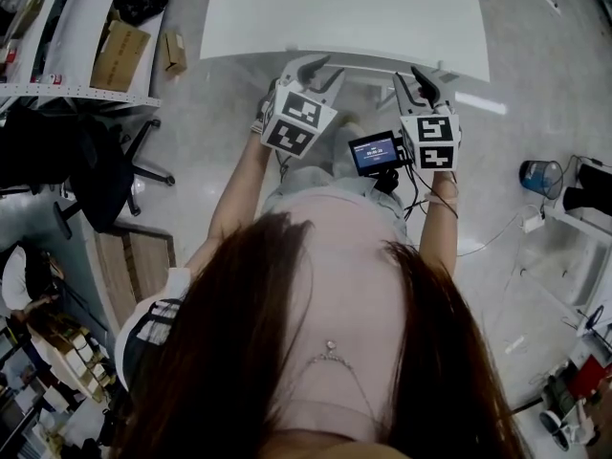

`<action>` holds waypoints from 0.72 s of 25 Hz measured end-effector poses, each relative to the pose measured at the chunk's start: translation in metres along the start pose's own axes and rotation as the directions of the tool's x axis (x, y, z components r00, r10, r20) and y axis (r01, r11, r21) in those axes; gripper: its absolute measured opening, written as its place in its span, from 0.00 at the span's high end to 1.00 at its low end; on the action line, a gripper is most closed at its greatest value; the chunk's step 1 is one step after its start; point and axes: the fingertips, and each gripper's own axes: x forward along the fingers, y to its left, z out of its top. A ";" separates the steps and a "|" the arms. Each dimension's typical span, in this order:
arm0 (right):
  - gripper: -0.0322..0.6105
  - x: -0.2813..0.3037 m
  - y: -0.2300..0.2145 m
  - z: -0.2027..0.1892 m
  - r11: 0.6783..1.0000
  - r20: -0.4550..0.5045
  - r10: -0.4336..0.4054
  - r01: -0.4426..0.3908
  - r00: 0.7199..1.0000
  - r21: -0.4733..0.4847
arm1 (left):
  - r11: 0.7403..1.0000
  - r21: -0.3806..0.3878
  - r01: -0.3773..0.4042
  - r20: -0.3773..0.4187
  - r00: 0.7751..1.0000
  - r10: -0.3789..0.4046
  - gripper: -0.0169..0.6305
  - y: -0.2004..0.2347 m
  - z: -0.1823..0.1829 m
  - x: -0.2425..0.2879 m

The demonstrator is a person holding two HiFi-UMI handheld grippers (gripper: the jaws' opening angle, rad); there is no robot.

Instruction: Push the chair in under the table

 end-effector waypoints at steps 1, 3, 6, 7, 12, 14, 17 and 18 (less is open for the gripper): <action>0.74 -0.005 0.001 0.003 1.000 0.014 -0.018 0.018 1.000 0.010 | 1.000 -0.030 0.005 0.024 1.000 -0.004 0.79 -0.002 0.001 -0.008; 0.78 -0.018 0.003 0.009 0.998 0.045 -0.058 0.057 0.997 0.026 | 0.997 -0.072 0.011 0.062 0.998 -0.007 0.81 -0.009 0.005 -0.024; 0.83 -0.043 0.003 0.016 0.994 0.088 -0.098 0.094 0.991 0.048 | 0.997 -0.080 0.006 0.095 0.996 0.002 0.83 -0.025 0.013 -0.042; 0.83 -0.050 0.003 0.019 0.993 0.104 -0.106 0.101 0.989 0.058 | 0.997 -0.080 0.001 0.105 0.994 0.007 0.84 -0.028 0.016 -0.046; 0.89 -0.083 -0.005 0.026 0.985 0.171 -0.171 0.172 0.970 0.008 | 0.992 -0.129 0.000 0.171 0.985 0.022 0.90 -0.047 0.038 -0.067; 0.90 -0.097 -0.009 0.022 0.980 0.178 -0.188 0.195 0.966 -0.028 | 0.988 -0.152 0.001 0.192 0.981 0.029 0.92 -0.059 0.046 -0.073; 0.90 -0.119 -0.014 0.016 0.982 0.204 -0.184 0.186 0.961 0.007 | 0.982 -0.191 -0.018 0.215 0.975 0.060 0.96 -0.073 0.054 -0.080; 0.90 -0.127 -0.017 0.014 0.983 0.206 -0.184 0.185 0.961 0.014 | 0.978 -0.205 -0.020 0.218 0.974 0.066 0.96 -0.080 0.056 -0.082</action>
